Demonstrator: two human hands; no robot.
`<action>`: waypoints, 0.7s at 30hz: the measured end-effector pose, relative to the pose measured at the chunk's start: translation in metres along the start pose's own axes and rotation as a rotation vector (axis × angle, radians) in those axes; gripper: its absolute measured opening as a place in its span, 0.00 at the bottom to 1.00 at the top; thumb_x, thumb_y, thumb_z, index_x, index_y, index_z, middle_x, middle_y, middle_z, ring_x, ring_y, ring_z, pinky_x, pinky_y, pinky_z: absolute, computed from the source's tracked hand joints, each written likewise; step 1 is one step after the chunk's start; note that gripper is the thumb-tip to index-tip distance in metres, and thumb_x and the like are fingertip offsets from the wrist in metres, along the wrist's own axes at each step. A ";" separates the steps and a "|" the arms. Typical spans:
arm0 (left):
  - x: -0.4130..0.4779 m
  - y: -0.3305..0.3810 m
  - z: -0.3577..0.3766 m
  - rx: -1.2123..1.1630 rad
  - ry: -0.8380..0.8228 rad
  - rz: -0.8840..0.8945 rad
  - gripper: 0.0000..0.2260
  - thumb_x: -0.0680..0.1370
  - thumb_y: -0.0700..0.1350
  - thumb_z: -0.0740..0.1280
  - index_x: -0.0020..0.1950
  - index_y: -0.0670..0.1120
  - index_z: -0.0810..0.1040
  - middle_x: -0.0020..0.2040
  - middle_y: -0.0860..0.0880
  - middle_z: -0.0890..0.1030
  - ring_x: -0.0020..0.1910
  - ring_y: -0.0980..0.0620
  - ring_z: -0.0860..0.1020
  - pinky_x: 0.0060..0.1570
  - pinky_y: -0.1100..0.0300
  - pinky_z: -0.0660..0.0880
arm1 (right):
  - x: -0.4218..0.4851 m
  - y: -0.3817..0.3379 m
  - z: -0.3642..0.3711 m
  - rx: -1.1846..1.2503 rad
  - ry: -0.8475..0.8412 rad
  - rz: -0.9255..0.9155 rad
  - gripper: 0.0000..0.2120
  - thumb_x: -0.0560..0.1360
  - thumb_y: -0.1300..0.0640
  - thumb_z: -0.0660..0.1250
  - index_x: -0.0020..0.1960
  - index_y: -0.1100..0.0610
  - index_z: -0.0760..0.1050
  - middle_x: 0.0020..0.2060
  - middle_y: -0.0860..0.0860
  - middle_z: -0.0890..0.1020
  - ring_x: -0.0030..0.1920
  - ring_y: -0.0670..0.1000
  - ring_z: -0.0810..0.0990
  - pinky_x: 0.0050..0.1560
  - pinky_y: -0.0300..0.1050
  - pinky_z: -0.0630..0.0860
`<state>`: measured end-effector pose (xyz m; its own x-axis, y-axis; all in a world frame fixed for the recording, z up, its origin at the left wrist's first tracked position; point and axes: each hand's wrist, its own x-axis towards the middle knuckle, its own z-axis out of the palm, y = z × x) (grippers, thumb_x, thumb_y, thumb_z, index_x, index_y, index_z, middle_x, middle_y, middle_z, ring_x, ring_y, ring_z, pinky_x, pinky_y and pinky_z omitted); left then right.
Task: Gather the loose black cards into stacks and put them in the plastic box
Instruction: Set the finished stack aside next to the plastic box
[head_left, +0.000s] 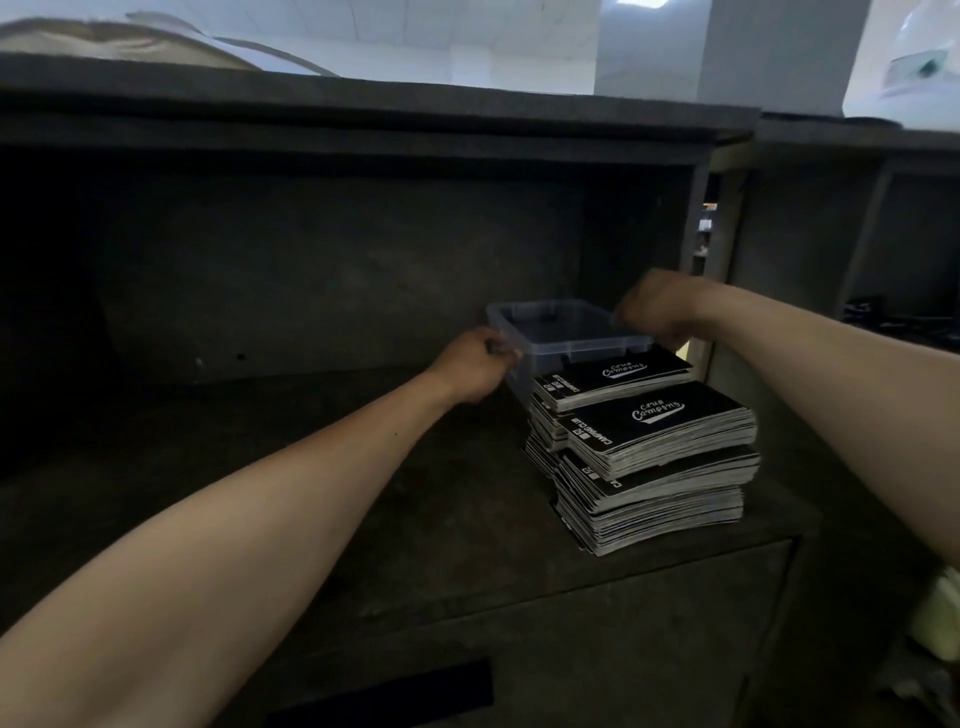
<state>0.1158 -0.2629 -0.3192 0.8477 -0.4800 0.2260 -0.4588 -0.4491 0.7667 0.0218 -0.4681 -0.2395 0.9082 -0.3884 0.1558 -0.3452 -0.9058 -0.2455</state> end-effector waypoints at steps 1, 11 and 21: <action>0.000 -0.001 -0.002 0.023 -0.021 0.032 0.24 0.81 0.48 0.65 0.77 0.52 0.65 0.72 0.47 0.71 0.63 0.49 0.74 0.61 0.51 0.76 | 0.001 -0.002 0.002 0.011 -0.032 -0.015 0.11 0.80 0.57 0.64 0.54 0.63 0.80 0.46 0.57 0.82 0.36 0.52 0.77 0.31 0.41 0.71; -0.044 -0.046 -0.093 0.093 -0.016 -0.064 0.04 0.80 0.45 0.65 0.52 0.53 0.77 0.54 0.50 0.79 0.51 0.51 0.79 0.48 0.53 0.80 | -0.003 -0.061 0.029 0.343 -0.143 -0.311 0.08 0.77 0.60 0.68 0.49 0.52 0.86 0.46 0.46 0.86 0.51 0.47 0.83 0.52 0.43 0.78; -0.208 -0.081 -0.186 0.484 0.123 0.091 0.15 0.78 0.44 0.69 0.54 0.66 0.77 0.57 0.56 0.77 0.56 0.57 0.77 0.58 0.56 0.76 | -0.074 -0.144 0.046 0.336 -0.240 -0.644 0.07 0.76 0.52 0.69 0.48 0.41 0.84 0.48 0.37 0.84 0.45 0.36 0.81 0.47 0.38 0.76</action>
<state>0.0258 0.0130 -0.3165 0.8100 -0.4545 0.3706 -0.5788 -0.7211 0.3808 0.0156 -0.3014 -0.2600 0.9456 0.2813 0.1636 0.3254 -0.8259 -0.4604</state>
